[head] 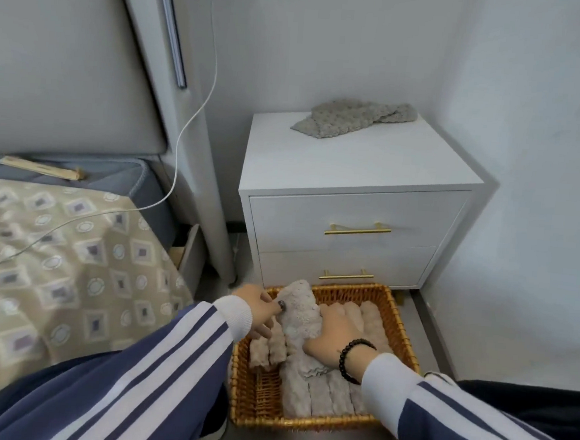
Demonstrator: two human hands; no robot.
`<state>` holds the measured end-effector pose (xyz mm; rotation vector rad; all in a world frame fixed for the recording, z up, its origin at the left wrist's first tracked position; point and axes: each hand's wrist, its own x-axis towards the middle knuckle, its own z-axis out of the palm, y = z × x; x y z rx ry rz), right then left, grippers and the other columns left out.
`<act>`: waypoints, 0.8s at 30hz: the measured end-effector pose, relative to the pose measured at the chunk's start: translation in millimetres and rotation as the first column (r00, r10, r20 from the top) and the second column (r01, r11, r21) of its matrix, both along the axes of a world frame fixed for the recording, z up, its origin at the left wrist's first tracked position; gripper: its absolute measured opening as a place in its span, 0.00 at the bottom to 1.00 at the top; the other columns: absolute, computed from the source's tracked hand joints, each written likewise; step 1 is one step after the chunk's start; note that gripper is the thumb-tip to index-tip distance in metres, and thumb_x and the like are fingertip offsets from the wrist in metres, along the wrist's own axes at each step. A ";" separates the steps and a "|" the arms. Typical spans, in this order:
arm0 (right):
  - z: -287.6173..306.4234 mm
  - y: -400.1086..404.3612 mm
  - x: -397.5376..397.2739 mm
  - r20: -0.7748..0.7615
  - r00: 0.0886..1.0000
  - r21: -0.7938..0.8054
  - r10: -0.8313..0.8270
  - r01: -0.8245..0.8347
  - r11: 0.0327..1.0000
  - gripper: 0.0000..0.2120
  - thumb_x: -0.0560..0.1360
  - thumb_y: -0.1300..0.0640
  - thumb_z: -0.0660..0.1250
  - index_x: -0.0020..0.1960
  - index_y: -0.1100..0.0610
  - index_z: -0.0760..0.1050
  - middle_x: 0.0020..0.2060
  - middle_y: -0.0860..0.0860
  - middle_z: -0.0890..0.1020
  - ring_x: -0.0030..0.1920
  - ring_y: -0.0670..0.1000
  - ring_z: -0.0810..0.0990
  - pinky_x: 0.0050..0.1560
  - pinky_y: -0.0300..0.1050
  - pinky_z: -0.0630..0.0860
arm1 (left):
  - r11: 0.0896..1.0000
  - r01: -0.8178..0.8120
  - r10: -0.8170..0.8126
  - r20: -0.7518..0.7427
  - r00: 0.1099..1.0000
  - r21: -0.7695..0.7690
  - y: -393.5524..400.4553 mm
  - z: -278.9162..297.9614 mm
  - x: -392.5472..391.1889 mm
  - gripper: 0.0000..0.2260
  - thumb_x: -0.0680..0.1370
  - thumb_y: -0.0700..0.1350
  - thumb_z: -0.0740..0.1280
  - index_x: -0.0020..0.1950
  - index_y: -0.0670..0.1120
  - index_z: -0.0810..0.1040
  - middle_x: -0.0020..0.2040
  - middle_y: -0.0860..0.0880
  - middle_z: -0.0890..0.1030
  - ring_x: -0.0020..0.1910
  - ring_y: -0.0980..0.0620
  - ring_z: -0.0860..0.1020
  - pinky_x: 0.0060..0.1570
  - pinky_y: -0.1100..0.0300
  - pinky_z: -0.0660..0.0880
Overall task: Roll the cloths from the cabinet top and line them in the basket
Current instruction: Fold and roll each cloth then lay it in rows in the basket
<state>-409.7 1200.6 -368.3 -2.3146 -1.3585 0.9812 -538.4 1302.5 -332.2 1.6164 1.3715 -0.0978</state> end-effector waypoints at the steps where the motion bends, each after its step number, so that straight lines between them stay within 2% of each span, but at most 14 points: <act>1: -9.7 -2.6 -6.9 -0.019 0.998 0.035 -0.052 0.053 0.998 0.19 0.70 0.50 0.66 0.58 0.51 0.67 0.51 0.49 0.71 0.57 0.54 0.73 0.53 0.42 0.72 | 0.994 -0.050 0.053 0.036 0.998 -0.094 -4.2 -6.6 2.0 0.20 0.81 0.47 0.63 0.70 0.42 0.67 0.50 0.41 0.82 0.40 0.47 0.84 0.43 0.55 0.82; 3: -32.2 -5.2 -22.2 -0.032 0.992 0.042 -0.120 0.122 0.992 0.28 0.70 0.51 0.65 0.68 0.50 0.62 0.55 0.50 0.76 0.55 0.54 0.76 0.52 0.45 0.74 | 0.968 -0.125 0.140 0.054 0.989 -0.217 -7.3 -25.2 5.2 0.24 0.79 0.50 0.65 0.72 0.43 0.65 0.55 0.40 0.80 0.42 0.45 0.85 0.42 0.52 0.82; 6: -58.6 -8.2 -42.6 -0.032 0.993 -0.007 -0.109 0.109 0.994 0.27 0.73 0.53 0.64 0.70 0.48 0.61 0.55 0.51 0.78 0.53 0.53 0.78 0.51 0.49 0.78 | 0.936 -0.218 0.240 0.050 0.969 -0.276 -9.7 -50.3 9.6 0.28 0.75 0.52 0.70 0.70 0.44 0.65 0.51 0.40 0.78 0.45 0.39 0.84 0.46 0.45 0.81; 7: -67.8 -7.4 -48.0 -0.024 0.996 -0.025 -0.085 0.084 0.996 0.27 0.74 0.54 0.63 0.71 0.48 0.59 0.56 0.51 0.78 0.54 0.54 0.78 0.52 0.49 0.77 | 0.936 -0.233 0.251 0.036 0.967 -0.263 -9.2 -59.9 10.0 0.31 0.72 0.52 0.71 0.71 0.44 0.64 0.53 0.40 0.77 0.48 0.38 0.82 0.47 0.44 0.81; 9: -83.6 -5.5 -57.4 -0.041 0.998 -0.054 -0.050 0.047 0.997 0.31 0.74 0.55 0.62 0.74 0.49 0.54 0.60 0.53 0.76 0.56 0.55 0.77 0.54 0.49 0.76 | 0.951 -0.233 0.235 -0.016 0.972 -0.205 -6.9 -75.8 10.4 0.34 0.69 0.53 0.72 0.71 0.43 0.64 0.57 0.42 0.76 0.54 0.41 0.78 0.53 0.51 0.78; 11: -95.6 -2.3 -65.9 -0.101 0.994 -0.054 -0.050 0.045 0.998 0.33 0.75 0.55 0.61 0.76 0.49 0.50 0.64 0.53 0.73 0.59 0.54 0.75 0.54 0.44 0.74 | 0.959 -0.243 0.240 -0.035 0.970 -0.149 -1.9 -88.5 9.2 0.25 0.74 0.50 0.71 0.65 0.43 0.67 0.55 0.45 0.75 0.56 0.44 0.75 0.52 0.57 0.74; 15: -121.7 6.3 -78.3 -0.161 0.985 -0.060 -0.069 0.060 0.996 0.36 0.75 0.55 0.61 0.77 0.45 0.46 0.66 0.50 0.71 0.62 0.51 0.74 0.63 0.48 0.73 | 0.917 -0.350 0.340 -0.086 0.937 -0.193 10.4 -118.0 3.9 0.31 0.74 0.49 0.71 0.72 0.38 0.66 0.65 0.40 0.73 0.63 0.41 0.73 0.60 0.54 0.73; 17: -130.5 9.9 -78.9 -0.173 0.982 -0.096 -0.079 0.063 0.993 0.35 0.76 0.56 0.61 0.76 0.44 0.47 0.64 0.50 0.72 0.60 0.52 0.75 0.60 0.49 0.75 | 0.895 -0.382 0.366 -0.107 0.924 -0.232 14.6 -129.7 4.6 0.32 0.73 0.47 0.72 0.72 0.36 0.65 0.65 0.39 0.73 0.62 0.40 0.74 0.59 0.53 0.74; 20: -145.0 14.1 -76.9 -0.207 0.976 -0.173 -0.064 0.028 0.984 0.32 0.78 0.58 0.59 0.76 0.47 0.48 0.62 0.53 0.74 0.58 0.55 0.76 0.57 0.48 0.74 | 0.901 -0.354 0.317 -0.176 0.932 -0.251 18.9 -153.2 7.1 0.30 0.73 0.44 0.72 0.71 0.36 0.66 0.65 0.40 0.74 0.61 0.42 0.75 0.52 0.59 0.73; 22: -154.4 18.1 -78.9 -0.215 0.975 -0.222 -0.059 0.010 0.975 0.29 0.79 0.55 0.59 0.76 0.50 0.50 0.61 0.54 0.75 0.58 0.56 0.76 0.57 0.48 0.74 | 0.907 -0.344 0.302 -0.195 0.933 -0.242 19.6 -168.7 8.2 0.30 0.72 0.45 0.73 0.71 0.37 0.68 0.65 0.41 0.75 0.62 0.44 0.75 0.52 0.61 0.71; 24: -166.8 21.7 -83.4 -0.234 0.970 -0.286 -0.061 -0.009 0.958 0.32 0.78 0.51 0.59 0.77 0.49 0.47 0.60 0.53 0.76 0.56 0.54 0.78 0.56 0.49 0.76 | 0.913 -0.329 0.270 -0.246 0.931 -0.241 19.9 -182.5 8.7 0.28 0.72 0.46 0.73 0.69 0.37 0.70 0.64 0.41 0.76 0.60 0.44 0.76 0.53 0.61 0.72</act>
